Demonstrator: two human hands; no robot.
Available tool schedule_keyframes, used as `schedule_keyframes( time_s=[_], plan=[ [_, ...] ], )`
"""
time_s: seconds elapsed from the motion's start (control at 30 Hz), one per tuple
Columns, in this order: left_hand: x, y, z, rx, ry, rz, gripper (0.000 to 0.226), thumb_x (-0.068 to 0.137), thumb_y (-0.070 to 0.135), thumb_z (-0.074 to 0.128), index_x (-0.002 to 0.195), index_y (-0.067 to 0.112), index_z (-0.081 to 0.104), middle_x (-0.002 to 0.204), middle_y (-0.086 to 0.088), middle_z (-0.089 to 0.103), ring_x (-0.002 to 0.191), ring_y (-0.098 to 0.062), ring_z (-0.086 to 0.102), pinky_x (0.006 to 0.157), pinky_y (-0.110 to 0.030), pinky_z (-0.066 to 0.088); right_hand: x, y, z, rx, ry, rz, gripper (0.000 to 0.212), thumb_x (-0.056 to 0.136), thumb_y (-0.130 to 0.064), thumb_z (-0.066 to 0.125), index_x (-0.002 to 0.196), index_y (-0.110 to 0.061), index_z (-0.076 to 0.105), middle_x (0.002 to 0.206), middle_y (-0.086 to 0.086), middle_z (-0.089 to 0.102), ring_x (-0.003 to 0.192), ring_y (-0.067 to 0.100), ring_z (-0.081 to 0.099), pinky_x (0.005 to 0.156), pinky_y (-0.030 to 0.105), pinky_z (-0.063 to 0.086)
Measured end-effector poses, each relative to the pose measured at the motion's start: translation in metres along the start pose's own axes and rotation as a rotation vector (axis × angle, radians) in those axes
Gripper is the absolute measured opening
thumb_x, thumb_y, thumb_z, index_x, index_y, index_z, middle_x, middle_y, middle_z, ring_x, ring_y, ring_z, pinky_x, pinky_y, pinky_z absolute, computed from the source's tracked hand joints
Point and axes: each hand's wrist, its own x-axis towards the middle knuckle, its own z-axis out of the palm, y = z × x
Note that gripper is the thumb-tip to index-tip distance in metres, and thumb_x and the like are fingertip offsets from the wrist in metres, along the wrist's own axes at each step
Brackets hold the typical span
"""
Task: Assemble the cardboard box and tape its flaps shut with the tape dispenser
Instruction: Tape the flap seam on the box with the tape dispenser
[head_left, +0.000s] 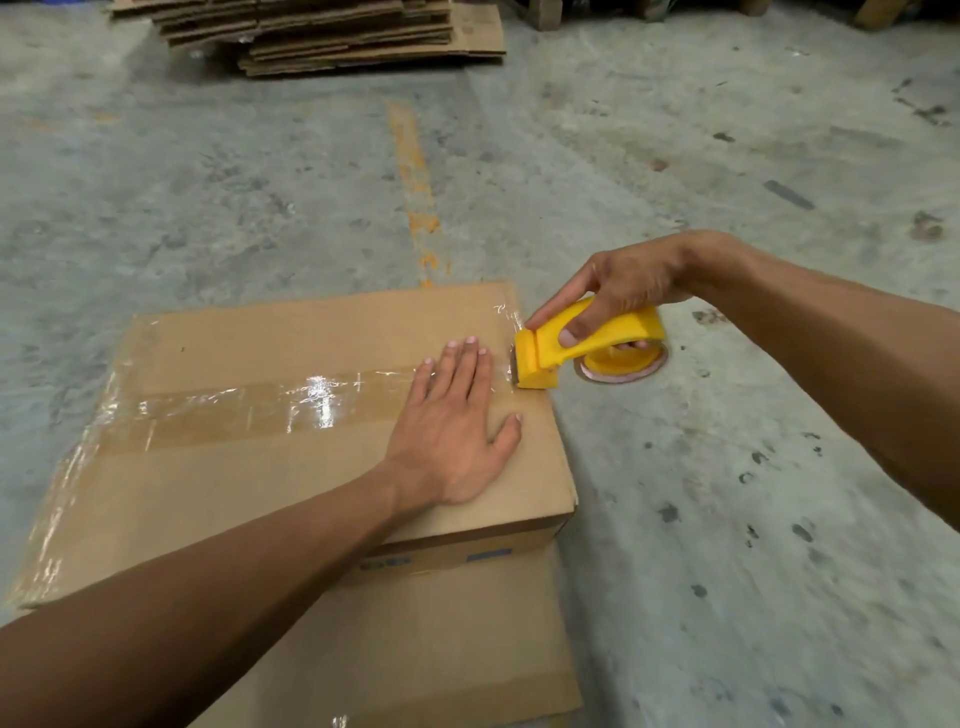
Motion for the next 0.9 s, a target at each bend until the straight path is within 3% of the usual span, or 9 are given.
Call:
schedule_keyframes(
  time_s=[0.1, 0.23, 0.4, 0.73, 0.83, 0.9],
  plan=[
    [0.0, -0.001, -0.001, -0.026, -0.014, -0.006, 0.081, 0.092, 0.061, 0.01, 0.155, 0.013, -0.006, 0.163, -0.004, -0.013, 0.149, -0.017, -0.016, 0.121, -0.041, -0.005, -0.018, 0.023, -0.016, -0.055, 0.012, 0.086, 0.037, 0.074, -0.033, 0.081, 0.106, -0.048, 0.073, 0.091, -0.013, 0.074, 0.079, 0.011, 0.066, 0.079, 0.034, 0.056],
    [0.001, 0.0, -0.002, -0.024, -0.026, 0.0, 0.081, 0.093, 0.06, 0.009, 0.155, 0.012, -0.007, 0.163, -0.005, -0.014, 0.149, -0.018, -0.017, 0.121, -0.042, -0.006, -0.025, 0.037, -0.011, -0.149, 0.068, 0.163, 0.037, 0.073, -0.039, 0.081, 0.107, -0.051, 0.071, 0.092, -0.019, 0.07, 0.083, 0.006, 0.064, 0.074, 0.022, 0.049],
    [0.006, 0.003, -0.004, 0.006, -0.048, 0.013, 0.078, 0.093, 0.056, 0.011, 0.155, 0.011, -0.006, 0.163, -0.007, -0.012, 0.149, -0.023, -0.016, 0.12, -0.047, -0.005, 0.01, 0.025, 0.029, -0.18, 0.091, 0.127, 0.041, 0.077, -0.039, 0.08, 0.116, -0.043, 0.069, 0.072, -0.018, 0.066, 0.078, 0.009, 0.061, 0.084, 0.028, 0.05],
    [0.021, 0.016, -0.009, 0.022, -0.07, 0.203, 0.07, 0.097, 0.047, 0.017, 0.156, 0.014, -0.002, 0.164, -0.001, -0.006, 0.15, -0.018, -0.013, 0.12, -0.05, -0.002, 0.014, -0.014, 0.038, -0.503, 0.165, 0.217, 0.049, 0.075, -0.046, 0.077, 0.122, -0.044, 0.065, 0.106, -0.007, 0.062, 0.091, 0.015, 0.057, 0.073, 0.025, 0.041],
    [0.023, 0.018, -0.012, 0.038, -0.071, 0.225, 0.068, 0.098, 0.046, 0.018, 0.156, 0.014, 0.001, 0.164, -0.001, -0.002, 0.15, -0.018, -0.009, 0.12, -0.051, 0.0, 0.007, -0.023, 0.044, -0.577, 0.208, 0.243, 0.05, 0.076, -0.044, 0.076, 0.124, -0.044, 0.064, 0.106, -0.004, 0.067, 0.086, 0.016, 0.058, 0.071, 0.024, 0.044],
    [0.023, 0.018, -0.013, 0.036, -0.071, 0.232, 0.068, 0.098, 0.045, 0.018, 0.156, 0.013, 0.002, 0.164, -0.002, 0.001, 0.15, -0.018, -0.007, 0.12, -0.052, 0.001, 0.002, -0.03, 0.049, -0.607, 0.237, 0.256, 0.048, 0.077, -0.04, 0.075, 0.124, -0.043, 0.064, 0.103, -0.002, 0.072, 0.074, 0.014, 0.06, 0.06, 0.022, 0.044]
  ],
)
